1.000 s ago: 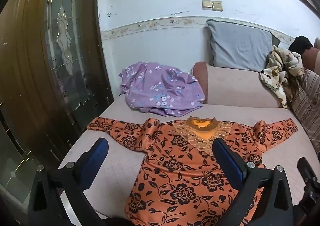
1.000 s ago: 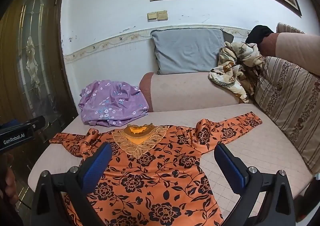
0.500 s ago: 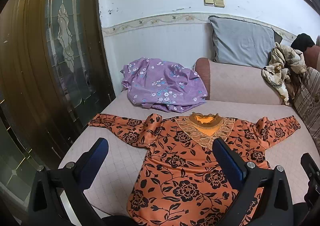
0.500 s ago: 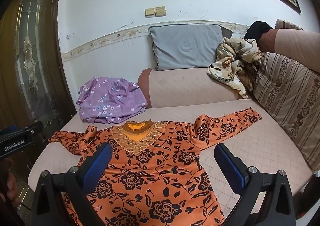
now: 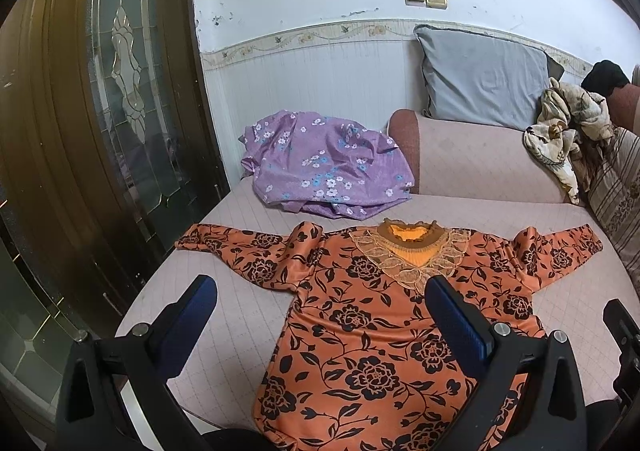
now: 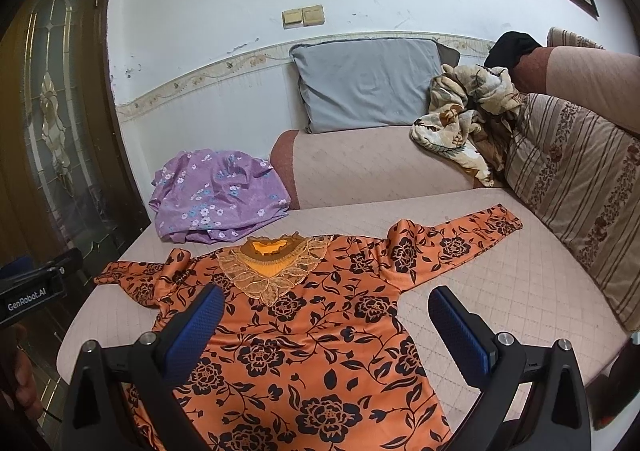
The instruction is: Fold small clothes
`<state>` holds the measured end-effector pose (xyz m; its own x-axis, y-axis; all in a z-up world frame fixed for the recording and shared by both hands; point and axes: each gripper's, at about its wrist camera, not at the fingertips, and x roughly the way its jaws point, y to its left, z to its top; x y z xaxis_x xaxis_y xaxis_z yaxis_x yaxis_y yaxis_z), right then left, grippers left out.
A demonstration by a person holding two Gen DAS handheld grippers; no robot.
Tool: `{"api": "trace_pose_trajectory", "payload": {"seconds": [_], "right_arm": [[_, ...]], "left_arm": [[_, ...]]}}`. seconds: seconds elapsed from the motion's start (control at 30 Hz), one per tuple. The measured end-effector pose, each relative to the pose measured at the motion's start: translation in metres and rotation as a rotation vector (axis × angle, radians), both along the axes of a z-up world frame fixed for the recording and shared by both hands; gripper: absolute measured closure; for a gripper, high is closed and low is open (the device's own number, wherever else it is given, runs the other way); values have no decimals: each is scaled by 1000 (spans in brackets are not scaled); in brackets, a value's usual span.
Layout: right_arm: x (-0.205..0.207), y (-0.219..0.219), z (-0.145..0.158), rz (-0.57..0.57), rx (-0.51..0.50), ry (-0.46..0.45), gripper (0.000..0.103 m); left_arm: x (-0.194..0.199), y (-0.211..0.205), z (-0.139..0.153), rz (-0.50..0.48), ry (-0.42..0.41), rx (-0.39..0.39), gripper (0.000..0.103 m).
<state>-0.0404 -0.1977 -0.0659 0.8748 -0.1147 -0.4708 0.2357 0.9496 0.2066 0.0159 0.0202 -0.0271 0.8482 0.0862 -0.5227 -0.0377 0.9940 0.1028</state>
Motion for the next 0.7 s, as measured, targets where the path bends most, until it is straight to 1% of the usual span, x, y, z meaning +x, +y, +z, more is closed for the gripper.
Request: {"api": "trace_pose_trajectory", "payload": {"seconds": [0.47, 0.7], "right_arm": [[1, -2, -3, -5, 1, 5, 0], [7, -2, -6, -7, 6, 21, 0]], "left_arm": [[1, -4, -3, -13, 1, 8, 0], [4, -6, -7, -18, 13, 16, 0]]}}
